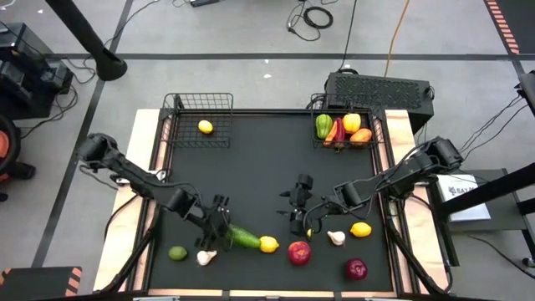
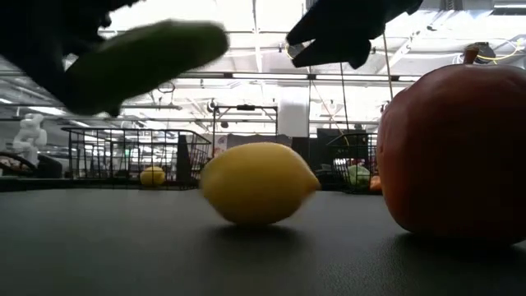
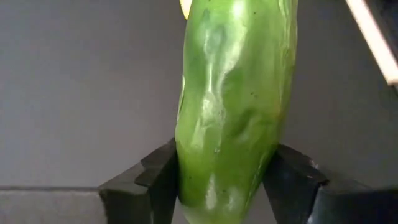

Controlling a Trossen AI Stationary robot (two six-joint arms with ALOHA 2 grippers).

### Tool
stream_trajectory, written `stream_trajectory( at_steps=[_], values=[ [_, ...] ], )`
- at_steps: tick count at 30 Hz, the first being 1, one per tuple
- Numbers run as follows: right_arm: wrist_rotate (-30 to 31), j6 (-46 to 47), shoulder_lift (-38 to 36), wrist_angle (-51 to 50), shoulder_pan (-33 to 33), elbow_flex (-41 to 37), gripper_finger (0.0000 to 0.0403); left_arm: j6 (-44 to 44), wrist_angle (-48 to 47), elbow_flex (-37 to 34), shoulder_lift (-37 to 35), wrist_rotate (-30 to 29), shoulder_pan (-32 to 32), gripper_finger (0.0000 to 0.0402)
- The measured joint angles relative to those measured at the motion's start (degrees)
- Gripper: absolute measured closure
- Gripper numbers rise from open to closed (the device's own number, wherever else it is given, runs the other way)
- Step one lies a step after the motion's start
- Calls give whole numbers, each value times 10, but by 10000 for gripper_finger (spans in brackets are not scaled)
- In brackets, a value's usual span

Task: Sort produce into baskets
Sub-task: Put the green cucumber into the right black wire basket

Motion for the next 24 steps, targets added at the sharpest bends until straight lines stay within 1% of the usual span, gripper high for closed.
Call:
stream_trajectory(
  at_steps=[3,6,9,12,17,24],
  values=[
    [-3,-32,17,33,2,0,130,2,3,0,-24,-39,1,201],
    [-4,-64,35,57,6,0,97,6,6,0,-37,-77,2,201],
    [-20,-70,50,76,7,0,63,11,12,0,-42,-115,3,201],
    [-19,-71,64,94,7,1,41,18,18,0,-41,-150,6,201],
    [-19,-94,84,100,2,22,37,19,39,0,-41,-186,22,201],
    [-12,-123,101,97,-3,69,52,27,62,0,-39,-189,44,201]
  ],
)
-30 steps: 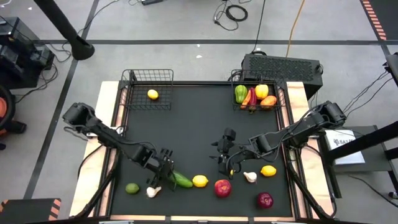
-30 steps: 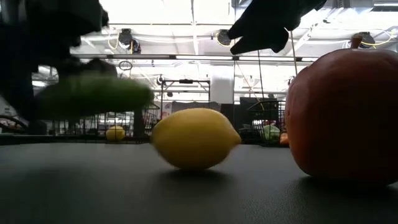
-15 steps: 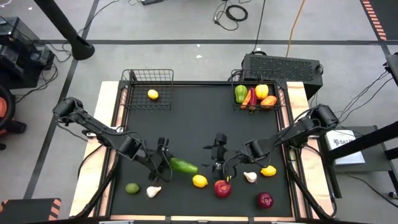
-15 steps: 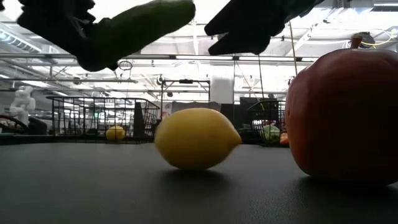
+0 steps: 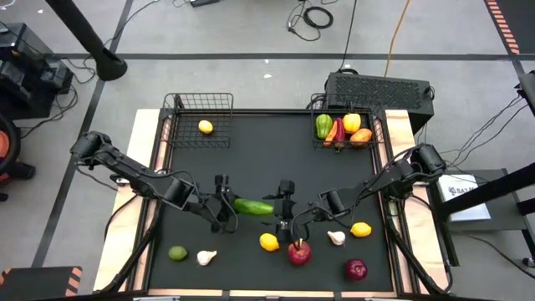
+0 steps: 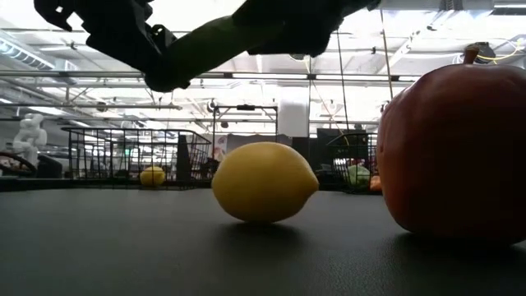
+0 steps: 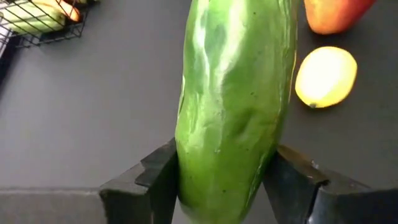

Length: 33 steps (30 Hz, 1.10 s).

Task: Sort produce into baskets
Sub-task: Put the green cucumber into the right black wire basket

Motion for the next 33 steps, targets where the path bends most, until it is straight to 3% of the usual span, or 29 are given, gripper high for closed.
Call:
stream_trajectory(
  at_steps=[12,33],
  values=[
    [-3,-7,1,-2,-10,6,101,10,15,0,0,2,0,201],
    [-8,-18,1,0,-9,6,229,10,13,0,0,2,0,201]
  ],
)
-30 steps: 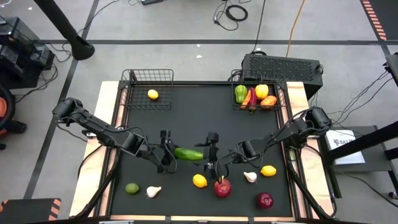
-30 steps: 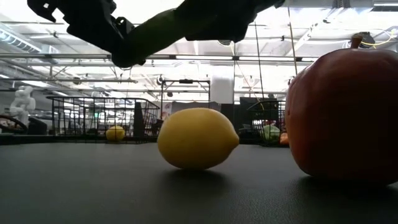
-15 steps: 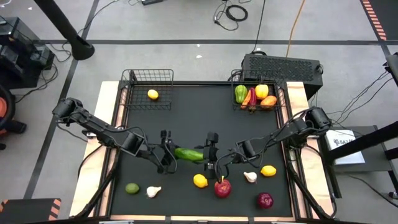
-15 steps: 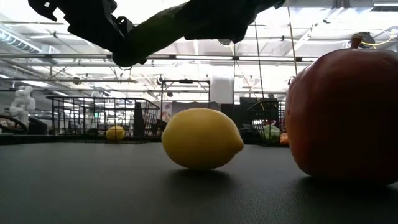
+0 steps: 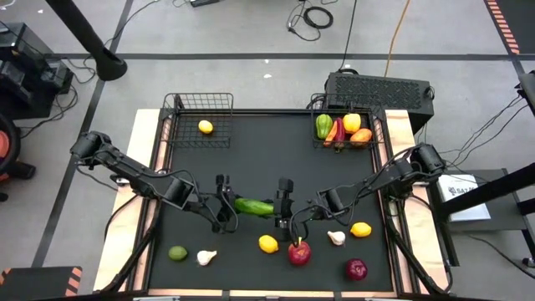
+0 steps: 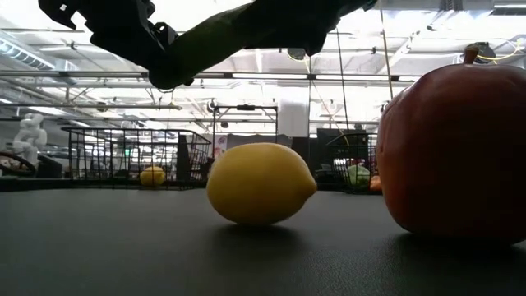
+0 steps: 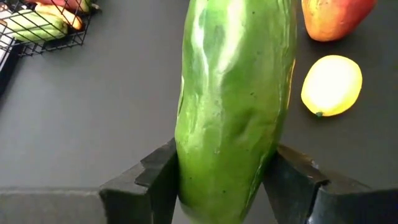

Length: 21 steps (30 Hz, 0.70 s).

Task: Sort produce into baskets
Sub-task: Put the green cucumber into the right black wire basket

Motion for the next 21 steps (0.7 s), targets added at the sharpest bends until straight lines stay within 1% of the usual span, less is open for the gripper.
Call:
stream_trajectory(
  at_steps=[10,12,15,21],
  values=[
    [1,-2,0,0,0,0,231,-3,0,0,0,-1,0,200],
    [2,-4,0,0,0,0,231,-3,0,0,0,-2,0,195],
    [4,-5,0,1,0,0,231,-4,0,0,0,-4,-2,170],
    [9,-5,0,-1,-1,0,231,-18,2,0,-2,-5,-2,97]
  ],
)
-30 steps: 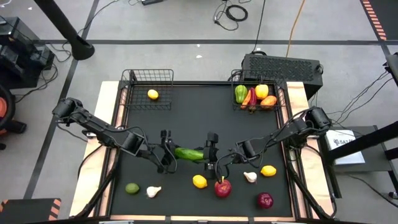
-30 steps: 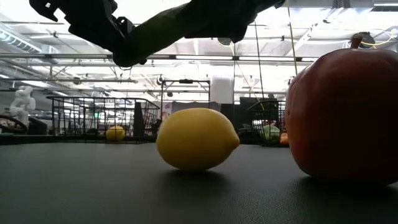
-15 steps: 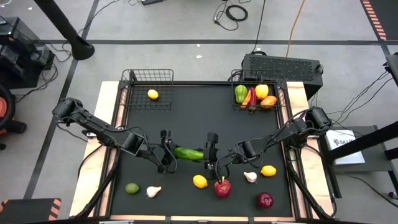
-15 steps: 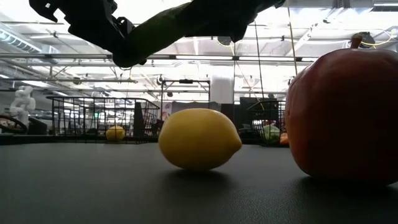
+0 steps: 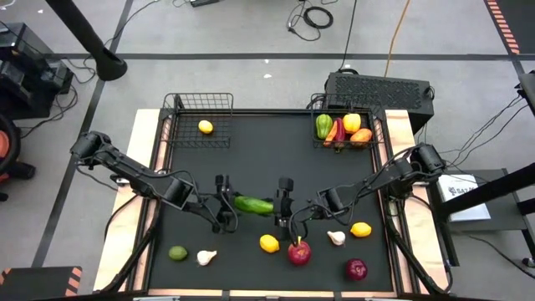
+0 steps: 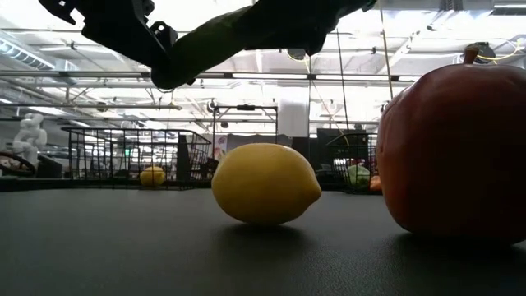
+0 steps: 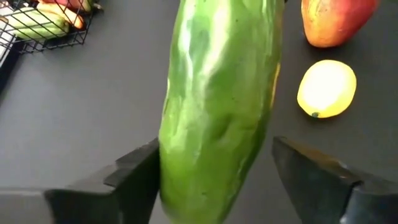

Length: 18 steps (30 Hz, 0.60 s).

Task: Sort produce into baskets
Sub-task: Put the green cucumber into the right black wire basket

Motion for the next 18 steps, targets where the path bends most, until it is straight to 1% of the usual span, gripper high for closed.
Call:
stream_trajectory(
  at_steps=[3,7,9,12,15,18],
  values=[
    [0,-2,0,-3,-3,0,231,-5,-9,0,-5,-1,0,72],
    [0,3,-7,-30,-10,0,231,-27,-42,0,-35,-24,0,60],
    [-1,4,-16,-49,-14,0,231,-43,-76,0,-59,-48,-2,59],
    [4,5,-30,-77,-18,0,231,-62,-122,0,-97,-101,-7,59],
    [46,1,-52,-125,-23,0,231,-87,-153,0,-128,-140,-13,59],
    [130,-7,-80,-202,-35,0,231,-102,-164,0,-147,-154,-18,59]
  ],
)
